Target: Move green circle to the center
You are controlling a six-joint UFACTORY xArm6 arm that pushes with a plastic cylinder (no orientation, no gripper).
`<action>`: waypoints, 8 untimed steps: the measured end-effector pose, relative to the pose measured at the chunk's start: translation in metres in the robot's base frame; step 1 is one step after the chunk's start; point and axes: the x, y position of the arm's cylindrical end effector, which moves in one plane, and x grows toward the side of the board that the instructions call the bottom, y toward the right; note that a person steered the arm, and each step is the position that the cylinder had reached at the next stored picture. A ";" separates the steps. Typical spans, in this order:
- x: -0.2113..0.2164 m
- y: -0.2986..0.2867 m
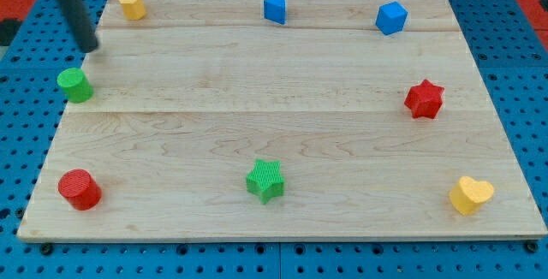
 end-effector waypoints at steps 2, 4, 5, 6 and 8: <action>0.058 -0.001; 0.123 0.052; 0.096 0.041; 0.071 0.037; 0.062 0.110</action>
